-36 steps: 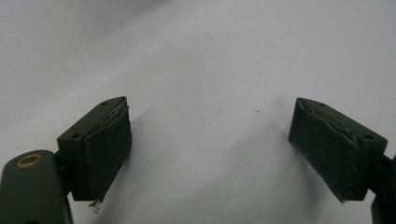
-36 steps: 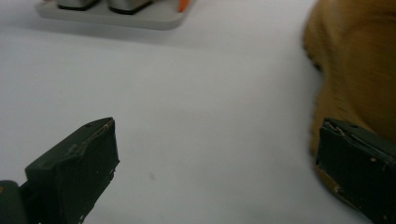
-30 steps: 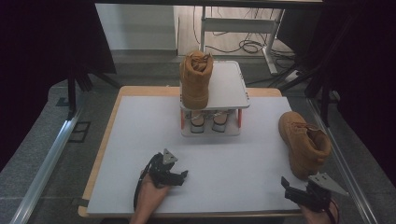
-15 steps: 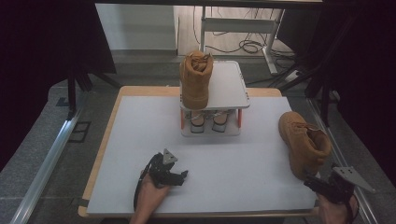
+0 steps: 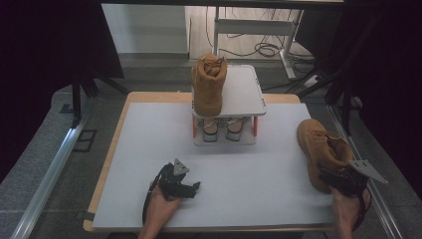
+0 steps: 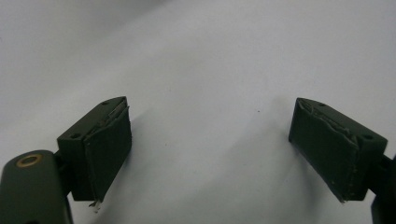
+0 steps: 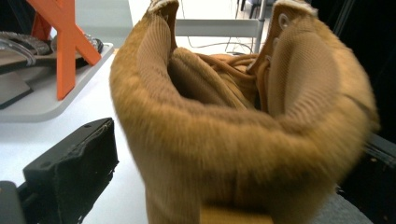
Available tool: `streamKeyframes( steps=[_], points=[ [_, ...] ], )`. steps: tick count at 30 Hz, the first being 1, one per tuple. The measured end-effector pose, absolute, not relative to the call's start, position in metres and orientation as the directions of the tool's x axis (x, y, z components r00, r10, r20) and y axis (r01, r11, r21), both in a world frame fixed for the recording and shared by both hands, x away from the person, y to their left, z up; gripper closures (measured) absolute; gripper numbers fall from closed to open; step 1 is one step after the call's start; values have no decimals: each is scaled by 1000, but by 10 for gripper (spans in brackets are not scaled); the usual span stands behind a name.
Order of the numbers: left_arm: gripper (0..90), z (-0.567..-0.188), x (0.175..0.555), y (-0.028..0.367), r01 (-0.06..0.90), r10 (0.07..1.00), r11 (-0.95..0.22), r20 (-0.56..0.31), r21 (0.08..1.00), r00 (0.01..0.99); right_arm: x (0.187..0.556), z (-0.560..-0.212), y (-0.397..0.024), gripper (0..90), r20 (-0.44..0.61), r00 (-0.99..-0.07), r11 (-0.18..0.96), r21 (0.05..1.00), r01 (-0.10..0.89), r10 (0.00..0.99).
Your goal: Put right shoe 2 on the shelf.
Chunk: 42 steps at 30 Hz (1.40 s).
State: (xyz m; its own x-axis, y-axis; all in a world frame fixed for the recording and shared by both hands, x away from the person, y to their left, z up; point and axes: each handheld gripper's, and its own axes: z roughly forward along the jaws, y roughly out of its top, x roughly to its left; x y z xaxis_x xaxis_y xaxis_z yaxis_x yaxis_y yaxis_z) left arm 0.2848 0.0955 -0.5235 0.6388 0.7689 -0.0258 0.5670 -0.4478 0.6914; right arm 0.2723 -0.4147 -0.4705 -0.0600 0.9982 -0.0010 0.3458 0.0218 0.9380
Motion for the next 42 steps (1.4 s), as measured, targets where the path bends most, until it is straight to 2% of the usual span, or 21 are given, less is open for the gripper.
streamKeyframes(
  steps=[4, 10, 16, 20, 23, 25, 31, 37, 42],
  points=[
    [131, -524, 285, 95, 567, 769, -448, -26, 691, 639, 280, -472, -413, 0, 6, -60, 14, 945, 327, 998],
    [131, -524, 285, 95, 567, 769, -449, -25, 691, 639, 291, -477, -414, 0, 5, -45, 11, 931, 364, 999],
    [131, -524, 285, 95, 567, 769, -448, -26, 691, 639, 292, -477, -414, 6, 11, -41, 4, 941, 339, 999],
    [131, -524, 285, 95, 567, 769, -448, -26, 691, 639, 293, -475, -410, 84, -18, -21, 24, 943, 333, 1000],
    [131, -524, 285, 96, 567, 769, -448, -26, 691, 639, 289, -473, -412, 221, -2, -30, 12, 942, 336, 1000],
    [131, -524, 285, 96, 567, 769, -448, -26, 691, 639, 288, -472, -414, 291, 30, -35, -16, 938, 346, 999],
    [131, -524, 285, 96, 567, 768, -448, -26, 691, 639, 286, -470, -407, 476, 16, -31, -4, 934, 357, 999],
    [131, -524, 285, 96, 567, 769, -448, -27, 691, 639, 287, -463, -398, 532, -18, -21, 25, 936, 352, 1000],
    [131, -524, 285, 96, 567, 769, -448, -27, 691, 639, 284, -455, -397, 550, 5, -21, 2, 943, 334, 1000]
  ],
)
